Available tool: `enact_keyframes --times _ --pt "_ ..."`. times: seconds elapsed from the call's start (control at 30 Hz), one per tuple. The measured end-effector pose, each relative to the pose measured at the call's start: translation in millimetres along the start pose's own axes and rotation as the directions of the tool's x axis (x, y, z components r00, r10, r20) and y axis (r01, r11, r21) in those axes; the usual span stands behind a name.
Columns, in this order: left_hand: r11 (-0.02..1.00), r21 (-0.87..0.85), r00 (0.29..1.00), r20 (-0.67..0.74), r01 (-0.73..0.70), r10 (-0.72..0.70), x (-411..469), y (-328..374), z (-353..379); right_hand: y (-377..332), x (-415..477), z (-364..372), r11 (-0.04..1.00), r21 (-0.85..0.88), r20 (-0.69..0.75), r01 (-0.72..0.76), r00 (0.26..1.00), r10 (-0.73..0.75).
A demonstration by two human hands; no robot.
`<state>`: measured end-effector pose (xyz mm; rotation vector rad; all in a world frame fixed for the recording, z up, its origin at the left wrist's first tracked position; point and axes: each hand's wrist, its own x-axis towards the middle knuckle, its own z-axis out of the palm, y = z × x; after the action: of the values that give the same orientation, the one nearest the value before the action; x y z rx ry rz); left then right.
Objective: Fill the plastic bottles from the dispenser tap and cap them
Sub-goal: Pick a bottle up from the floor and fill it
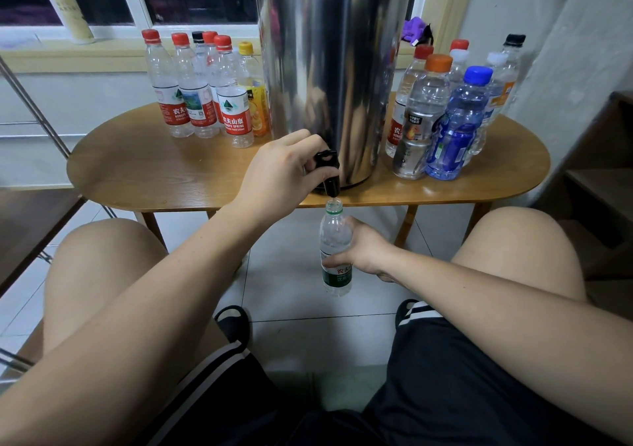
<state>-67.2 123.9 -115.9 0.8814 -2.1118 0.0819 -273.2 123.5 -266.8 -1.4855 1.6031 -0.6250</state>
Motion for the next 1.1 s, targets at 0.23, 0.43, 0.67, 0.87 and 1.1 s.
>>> enact_keyframes --times 0.23,0.43,0.67,0.87,1.1 --pt "1.000 -0.004 1.000 0.003 0.004 -0.004 -0.1 -0.3 0.3 0.4 0.1 0.1 1.000 -0.004 0.000 0.019 1.000 -0.019" --pt "1.000 -0.004 1.000 0.005 0.003 -0.003 0.0 0.2 0.1 0.5 0.2 0.5 1.000 0.000 -0.004 0.014 1.000 -0.014" --pt "1.000 -0.004 1.000 0.000 -0.003 0.003 -0.1 -1.1 1.3 1.0 -0.5 -0.2 1.000 0.011 0.002 0.021 1.000 -0.021" --pt "1.000 0.001 1.000 0.004 -0.005 0.005 0.1 -1.6 1.7 1.9 2.2 0.7 1.000 0.008 -0.003 0.025 1.000 -0.025" --pt "1.000 0.004 1.000 0.004 -0.003 0.003 -0.2 -0.7 0.9 1.9 2.1 0.3 1.000 0.004 -0.004 0.031 1.000 -0.031"
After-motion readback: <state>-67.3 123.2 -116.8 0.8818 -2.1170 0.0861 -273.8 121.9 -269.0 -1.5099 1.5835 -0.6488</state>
